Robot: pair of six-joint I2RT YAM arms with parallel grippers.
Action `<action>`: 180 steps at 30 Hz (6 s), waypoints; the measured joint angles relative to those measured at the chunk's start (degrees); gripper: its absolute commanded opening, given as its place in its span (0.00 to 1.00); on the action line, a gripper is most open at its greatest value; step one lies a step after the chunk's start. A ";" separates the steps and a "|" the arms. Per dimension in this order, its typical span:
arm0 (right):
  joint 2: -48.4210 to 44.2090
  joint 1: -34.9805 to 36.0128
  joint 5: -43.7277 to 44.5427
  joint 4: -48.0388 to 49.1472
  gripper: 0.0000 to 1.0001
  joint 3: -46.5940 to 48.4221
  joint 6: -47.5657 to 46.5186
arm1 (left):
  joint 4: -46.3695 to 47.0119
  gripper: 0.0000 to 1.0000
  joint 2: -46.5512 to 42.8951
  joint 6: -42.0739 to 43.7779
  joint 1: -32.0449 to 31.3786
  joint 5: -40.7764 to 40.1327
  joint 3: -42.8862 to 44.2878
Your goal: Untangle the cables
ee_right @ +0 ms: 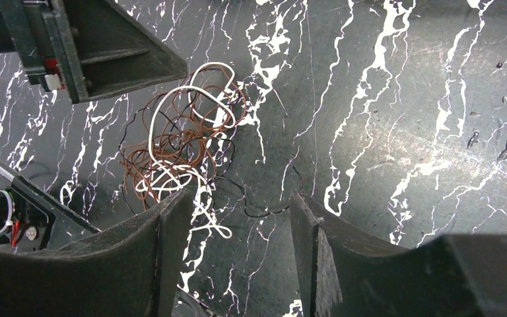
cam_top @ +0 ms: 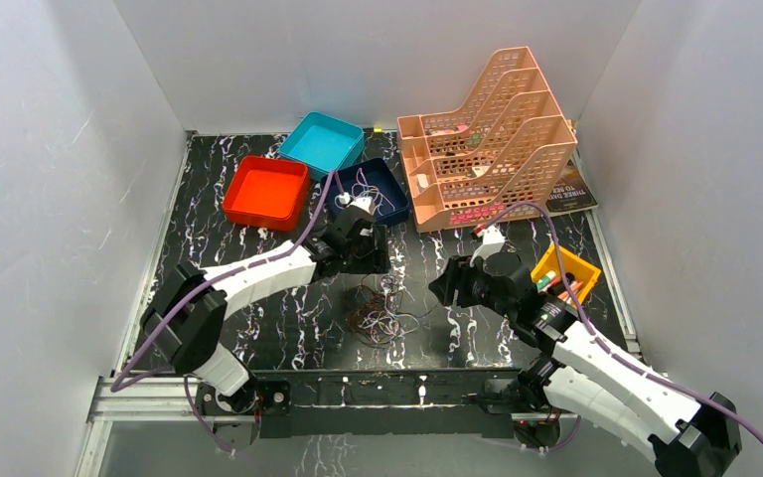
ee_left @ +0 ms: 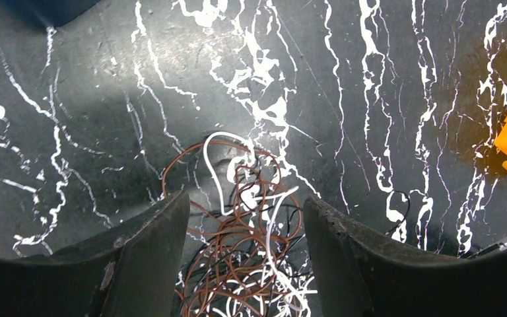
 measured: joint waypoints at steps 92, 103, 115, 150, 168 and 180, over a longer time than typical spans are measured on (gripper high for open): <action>22.71 0.00 -13.75 42.66 0.78 2.23 -3.30 | -0.26 0.00 -15.08 13.68 0.61 15.74 12.35; 28.61 0.00 -8.79 45.18 0.35 1.64 1.03 | -2.91 0.00 -16.52 13.68 0.61 15.30 16.48; 30.03 0.00 -6.97 46.84 0.12 -5.11 3.82 | -4.70 0.00 -18.62 14.53 0.66 11.08 21.73; 16.24 0.00 -13.73 49.59 0.69 -1.27 -3.39 | -4.28 0.00 -18.67 15.32 0.79 13.16 23.37; 35.87 0.00 -18.23 64.06 0.11 1.99 0.07 | -3.80 0.00 -18.67 14.05 0.79 14.53 22.80; 41.59 0.02 -19.71 68.94 0.00 -3.76 3.17 | -3.82 0.00 -18.67 14.14 0.76 13.77 24.44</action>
